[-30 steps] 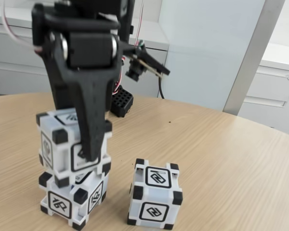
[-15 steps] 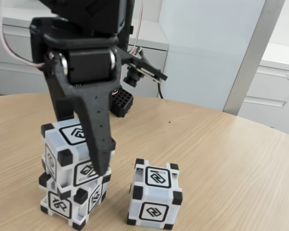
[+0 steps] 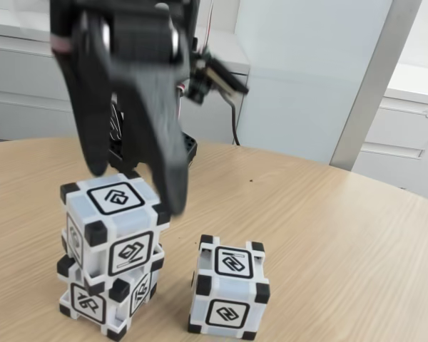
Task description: Stack cubes from left to right.
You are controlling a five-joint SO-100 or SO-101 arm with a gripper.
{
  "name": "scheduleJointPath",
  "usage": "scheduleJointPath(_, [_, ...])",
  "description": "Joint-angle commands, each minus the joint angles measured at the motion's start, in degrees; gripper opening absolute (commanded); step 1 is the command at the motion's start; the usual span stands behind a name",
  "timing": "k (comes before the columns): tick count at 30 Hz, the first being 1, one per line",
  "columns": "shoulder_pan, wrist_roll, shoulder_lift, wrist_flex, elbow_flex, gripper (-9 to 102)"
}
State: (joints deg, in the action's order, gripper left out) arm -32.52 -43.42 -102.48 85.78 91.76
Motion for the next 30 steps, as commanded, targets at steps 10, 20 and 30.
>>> scheduleJointPath(10, [8.61,0.26,-6.86,4.92,-1.32,39])
scheduleJointPath(20, [20.13,-7.91,-5.71,3.78,-2.29,41])
scheduleJointPath(30, [19.07,-15.38,-1.76,-17.49,-1.23,41])
